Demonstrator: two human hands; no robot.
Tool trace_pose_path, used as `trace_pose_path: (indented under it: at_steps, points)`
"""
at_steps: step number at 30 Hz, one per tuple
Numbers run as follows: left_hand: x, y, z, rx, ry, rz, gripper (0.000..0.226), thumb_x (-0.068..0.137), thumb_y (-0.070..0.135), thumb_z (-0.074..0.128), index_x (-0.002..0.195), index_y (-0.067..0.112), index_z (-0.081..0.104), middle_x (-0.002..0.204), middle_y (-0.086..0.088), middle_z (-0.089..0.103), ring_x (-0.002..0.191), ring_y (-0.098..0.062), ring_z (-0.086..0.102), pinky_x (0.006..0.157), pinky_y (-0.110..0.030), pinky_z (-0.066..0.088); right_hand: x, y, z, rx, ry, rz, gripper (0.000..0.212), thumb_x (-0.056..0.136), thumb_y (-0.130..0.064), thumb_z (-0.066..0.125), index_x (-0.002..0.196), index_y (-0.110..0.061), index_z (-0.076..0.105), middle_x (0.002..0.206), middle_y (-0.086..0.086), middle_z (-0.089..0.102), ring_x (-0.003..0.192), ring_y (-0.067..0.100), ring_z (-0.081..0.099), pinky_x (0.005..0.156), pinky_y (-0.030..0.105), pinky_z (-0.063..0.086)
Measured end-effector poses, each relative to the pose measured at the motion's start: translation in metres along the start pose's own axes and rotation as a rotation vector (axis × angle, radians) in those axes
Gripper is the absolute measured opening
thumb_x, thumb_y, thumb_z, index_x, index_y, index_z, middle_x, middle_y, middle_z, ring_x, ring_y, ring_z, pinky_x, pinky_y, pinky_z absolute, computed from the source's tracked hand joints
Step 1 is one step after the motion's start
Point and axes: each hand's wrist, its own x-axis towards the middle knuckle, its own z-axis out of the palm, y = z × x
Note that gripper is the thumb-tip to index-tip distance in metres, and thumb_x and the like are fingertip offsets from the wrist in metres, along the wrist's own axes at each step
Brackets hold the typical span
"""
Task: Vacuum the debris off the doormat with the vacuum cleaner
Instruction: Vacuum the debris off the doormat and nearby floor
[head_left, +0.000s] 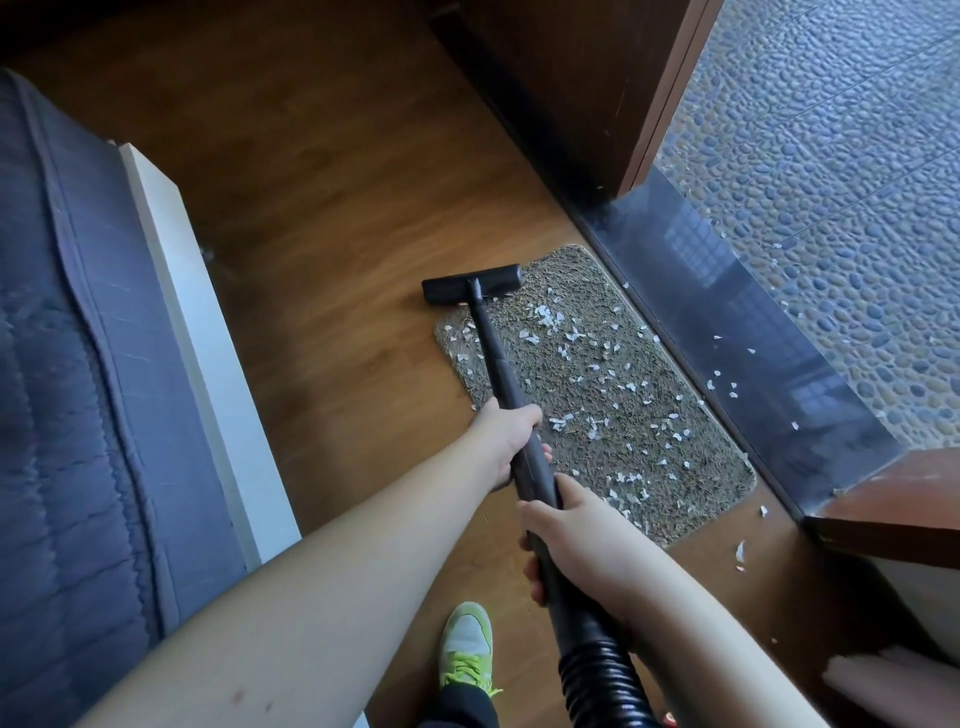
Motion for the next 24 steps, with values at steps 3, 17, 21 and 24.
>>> trace_pose_path:
  at_steps: [3,17,21,24]
  points:
    - [-0.009,-0.015,-0.004,0.000,0.031,-0.009,0.036,0.088,0.003,0.050,0.123,0.005,0.040,0.070,-0.014,0.048,0.048,-0.022,0.050,0.046,-0.028,0.047,-0.008,0.012,0.004,0.015,-0.016,0.008,0.011,0.096,-0.009,0.046,0.107,-0.007,0.048,0.077,0.012,0.049,0.037,0.012,0.049,0.039,0.021,0.042]
    - [-0.042,-0.065,0.012,0.026,-0.007,-0.025,0.039,0.090,0.005,0.051,0.127,0.007,0.038,0.074,-0.015,0.050,0.051,-0.023,0.052,0.051,-0.030,0.049,-0.040,0.068,-0.003,0.008,-0.005,0.016,0.010,0.093,-0.009,0.047,0.103,-0.009,0.048,0.076,0.011,0.049,0.043,0.016,0.050,0.044,0.026,0.045]
    - [-0.050,-0.078,0.015,0.033,-0.006,-0.032,0.031,0.091,0.005,0.051,0.119,0.009,0.039,0.076,-0.015,0.050,0.052,-0.022,0.052,0.048,-0.029,0.048,-0.045,0.083,-0.004,0.008,-0.004,0.009,0.009,0.094,-0.010,0.048,0.102,-0.012,0.049,0.076,0.011,0.049,0.043,0.016,0.051,0.044,0.027,0.045]
    - [-0.055,-0.088,0.018,0.030,-0.006,-0.028,0.031,0.091,0.006,0.052,0.119,0.010,0.039,0.076,-0.014,0.050,0.052,-0.022,0.052,0.049,-0.030,0.048,-0.048,0.096,-0.006,-0.020,0.010,0.006,0.011,0.093,-0.011,0.048,0.103,-0.010,0.048,0.077,0.011,0.051,0.043,0.017,0.052,0.045,0.027,0.046]
